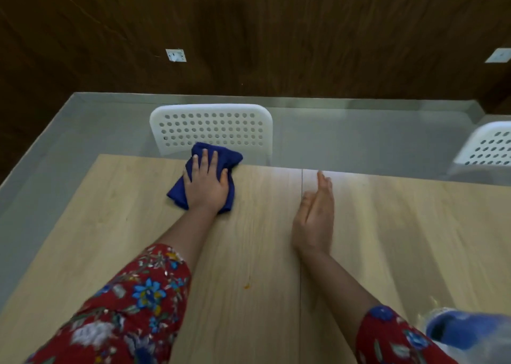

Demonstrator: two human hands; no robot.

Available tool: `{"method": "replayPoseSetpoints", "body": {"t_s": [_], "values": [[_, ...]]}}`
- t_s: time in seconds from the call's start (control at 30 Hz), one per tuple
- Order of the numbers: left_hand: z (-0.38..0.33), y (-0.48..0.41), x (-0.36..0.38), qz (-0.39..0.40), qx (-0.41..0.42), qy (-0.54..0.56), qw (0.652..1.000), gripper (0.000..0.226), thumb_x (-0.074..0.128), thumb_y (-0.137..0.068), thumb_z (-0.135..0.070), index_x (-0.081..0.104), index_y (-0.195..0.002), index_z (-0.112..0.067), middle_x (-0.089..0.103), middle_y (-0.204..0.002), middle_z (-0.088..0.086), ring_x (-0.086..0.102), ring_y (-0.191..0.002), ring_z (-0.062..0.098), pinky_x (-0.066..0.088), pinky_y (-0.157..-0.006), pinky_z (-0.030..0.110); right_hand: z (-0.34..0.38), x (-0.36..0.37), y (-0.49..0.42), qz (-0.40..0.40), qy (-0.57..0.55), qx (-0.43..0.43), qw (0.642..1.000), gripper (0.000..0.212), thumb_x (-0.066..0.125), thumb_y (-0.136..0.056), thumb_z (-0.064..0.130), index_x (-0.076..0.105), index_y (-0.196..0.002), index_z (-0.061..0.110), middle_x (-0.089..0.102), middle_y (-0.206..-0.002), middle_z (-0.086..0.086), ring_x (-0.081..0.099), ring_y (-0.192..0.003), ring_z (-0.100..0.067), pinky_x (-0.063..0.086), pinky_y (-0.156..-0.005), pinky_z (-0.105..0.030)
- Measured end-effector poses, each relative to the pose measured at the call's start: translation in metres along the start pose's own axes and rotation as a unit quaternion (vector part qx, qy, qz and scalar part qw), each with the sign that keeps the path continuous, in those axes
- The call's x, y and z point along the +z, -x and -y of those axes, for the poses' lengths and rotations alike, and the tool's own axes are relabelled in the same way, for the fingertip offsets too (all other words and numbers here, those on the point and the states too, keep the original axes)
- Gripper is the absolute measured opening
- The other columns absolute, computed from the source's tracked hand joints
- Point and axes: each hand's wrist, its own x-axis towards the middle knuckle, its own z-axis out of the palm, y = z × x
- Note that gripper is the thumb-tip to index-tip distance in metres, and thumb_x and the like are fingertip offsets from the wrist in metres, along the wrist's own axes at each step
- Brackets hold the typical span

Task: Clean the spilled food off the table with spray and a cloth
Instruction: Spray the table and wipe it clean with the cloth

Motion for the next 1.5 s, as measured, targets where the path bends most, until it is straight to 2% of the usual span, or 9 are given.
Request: {"method": "replayPoseSetpoints", "body": {"t_s": [0.1,0.23,0.37,0.57,0.7,0.8,0.93,1.17,1.5], "values": [[-0.033,0.006,0.004,-0.016,0.041,-0.007,0.999,0.057,0.018,-0.102,-0.048,0.002,-0.154,-0.031,-0.004,-0.163,-0.003,-0.005,-0.150,0.020,0.001,-0.120,0.048,0.000,-0.001,-0.003,-0.036,-0.097,0.022,0.994,0.053,0.023,-0.099,0.042,0.025,-0.149,0.026,0.030,-0.156,0.004,0.023,-0.145,-0.008,0.025,-0.119,-0.038],[-0.094,0.053,0.017,0.027,0.219,-0.007,0.975,0.060,0.016,-0.098,-0.051,0.006,-0.154,-0.034,-0.001,-0.163,-0.005,-0.003,-0.150,0.019,0.002,-0.119,0.045,-0.001,-0.004,-0.004,-0.090,-0.159,0.027,0.983,0.049,0.024,-0.101,0.033,0.026,-0.149,0.023,0.039,-0.150,0.004,0.037,-0.137,-0.007,0.034,-0.114,-0.037],[-0.062,0.126,0.020,0.056,0.338,0.011,0.939,0.062,0.014,-0.094,-0.052,0.012,-0.154,-0.035,0.005,-0.162,-0.010,0.000,-0.149,0.013,-0.002,-0.119,0.039,-0.002,-0.006,-0.005,-0.097,-0.168,0.019,0.981,0.049,0.023,-0.101,0.030,0.027,-0.148,0.017,0.043,-0.147,0.002,0.043,-0.134,-0.012,0.035,-0.111,-0.027],[0.022,0.073,0.004,0.002,0.095,-0.027,0.995,0.060,0.015,-0.099,-0.052,0.006,-0.155,-0.030,0.000,-0.163,-0.006,0.000,-0.150,0.017,0.005,-0.119,0.043,0.000,-0.004,-0.002,-0.065,-0.161,0.007,0.985,0.049,0.023,-0.101,0.029,0.032,-0.147,0.018,0.044,-0.148,0.003,0.038,-0.136,-0.006,0.028,-0.108,-0.010],[-0.064,0.070,0.019,0.012,0.211,-0.013,0.977,0.062,0.019,-0.097,-0.052,0.010,-0.154,-0.030,0.005,-0.163,-0.004,0.003,-0.150,0.020,0.003,-0.119,0.044,0.000,-0.003,-0.003,-0.079,-0.171,0.005,0.982,0.049,0.023,-0.100,0.027,0.034,-0.146,0.012,0.046,-0.146,0.000,0.042,-0.135,-0.010,0.032,-0.110,-0.018],[-0.091,0.069,0.021,0.047,0.288,-0.004,0.956,0.058,0.024,-0.101,-0.049,0.009,-0.154,-0.033,0.002,-0.163,-0.009,-0.001,-0.150,0.016,-0.002,-0.119,0.042,-0.002,-0.003,-0.005,-0.100,-0.167,0.038,0.980,0.052,0.023,-0.099,0.029,0.038,-0.144,0.009,0.047,-0.145,-0.001,0.041,-0.134,-0.011,0.029,-0.105,-0.009],[-0.077,0.047,0.015,0.035,0.239,0.011,0.970,0.057,0.025,-0.101,-0.049,0.010,-0.154,-0.034,0.003,-0.163,-0.009,-0.002,-0.149,0.014,-0.004,-0.119,0.040,-0.001,0.010,-0.005,-0.025,0.079,0.004,0.997,0.048,0.027,-0.103,0.024,0.034,-0.147,0.008,0.035,-0.153,-0.007,0.024,-0.145,-0.020,0.020,-0.116,-0.028],[0.051,-0.010,-0.012,-0.022,0.067,0.009,0.997,0.057,0.025,-0.101,-0.049,0.013,-0.154,-0.032,0.009,-0.162,-0.007,0.006,-0.149,0.016,0.007,-0.119,0.043,0.061,0.080,-0.009,0.255,0.244,-0.158,0.922,0.057,0.020,-0.103,0.034,0.009,-0.155,0.014,0.003,-0.163,-0.002,-0.002,-0.150,-0.015,-0.001,-0.121,-0.032],[0.215,-0.087,-0.044,-0.031,-0.096,0.020,0.995,0.055,0.020,-0.103,-0.046,0.014,-0.154,-0.028,0.008,-0.163,-0.003,0.005,-0.149,0.021,0.006,-0.120,0.048,0.057,0.101,-0.005,0.229,0.300,-0.182,0.908,0.065,0.004,-0.094,0.045,0.010,-0.155,0.023,0.005,-0.163,0.006,-0.002,-0.149,-0.010,0.001,-0.122,-0.035]]}}
